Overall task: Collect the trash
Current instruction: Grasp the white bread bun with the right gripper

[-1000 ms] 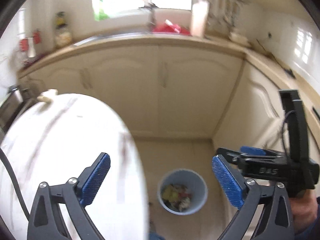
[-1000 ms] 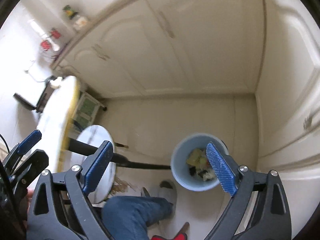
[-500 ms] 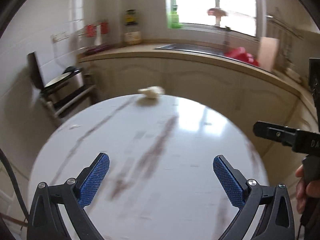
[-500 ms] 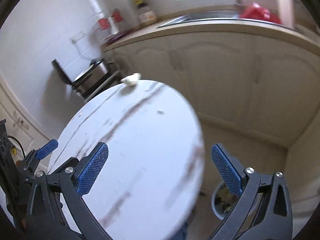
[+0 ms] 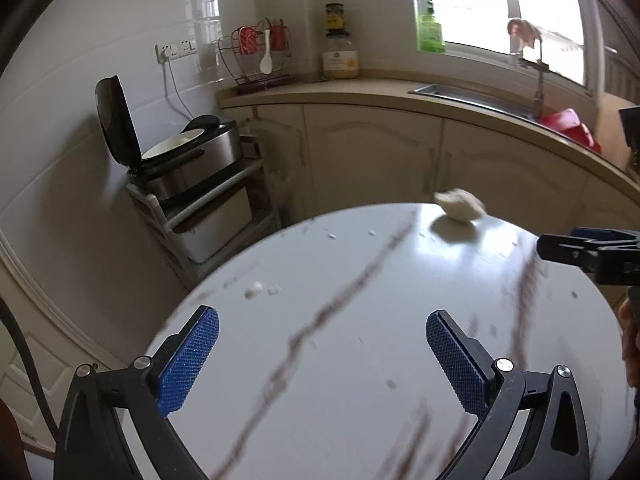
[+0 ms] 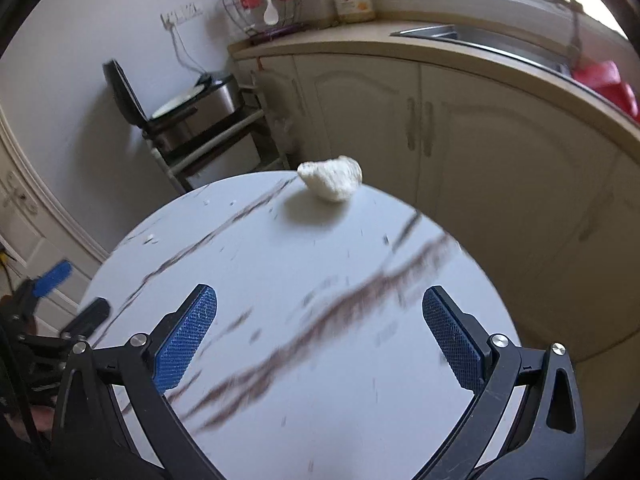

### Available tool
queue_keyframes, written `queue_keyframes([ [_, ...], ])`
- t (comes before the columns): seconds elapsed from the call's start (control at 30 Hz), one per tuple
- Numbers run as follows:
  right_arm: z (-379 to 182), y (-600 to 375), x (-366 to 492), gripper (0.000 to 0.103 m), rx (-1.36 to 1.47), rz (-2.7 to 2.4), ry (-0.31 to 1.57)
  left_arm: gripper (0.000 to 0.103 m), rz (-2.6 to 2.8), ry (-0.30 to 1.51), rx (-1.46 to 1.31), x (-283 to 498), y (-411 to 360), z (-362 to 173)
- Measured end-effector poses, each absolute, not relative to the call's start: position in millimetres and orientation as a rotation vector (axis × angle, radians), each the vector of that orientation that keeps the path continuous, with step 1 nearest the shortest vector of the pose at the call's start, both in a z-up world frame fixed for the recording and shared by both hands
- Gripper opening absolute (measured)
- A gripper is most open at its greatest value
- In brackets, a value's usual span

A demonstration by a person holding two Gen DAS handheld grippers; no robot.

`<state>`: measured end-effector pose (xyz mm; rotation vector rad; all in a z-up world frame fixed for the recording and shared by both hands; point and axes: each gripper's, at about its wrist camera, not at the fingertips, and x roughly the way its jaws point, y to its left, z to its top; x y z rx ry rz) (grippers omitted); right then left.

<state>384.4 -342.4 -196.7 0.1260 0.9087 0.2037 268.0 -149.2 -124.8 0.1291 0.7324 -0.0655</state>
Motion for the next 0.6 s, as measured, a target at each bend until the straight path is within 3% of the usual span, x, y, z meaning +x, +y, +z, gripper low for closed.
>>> queue_keyframes([
  [0.27,-224.6,-329.4,469.3,0.103,0.042,0.179,0.982,0.102,-0.091,0.771,0.116,374.4,-146.5,-162.3],
  [0.53,-241.8,-315.7,521.4,0.103,-0.008,0.181,1.011,0.102,-0.092,0.798,0.098,433.6,-145.3,-182.4],
  [0.6,-246.0,-309.1,530.1,0.097,-0.027,0.184,1.02,0.102,-0.09,0.802,0.1,440.4,-143.7,-185.2],
])
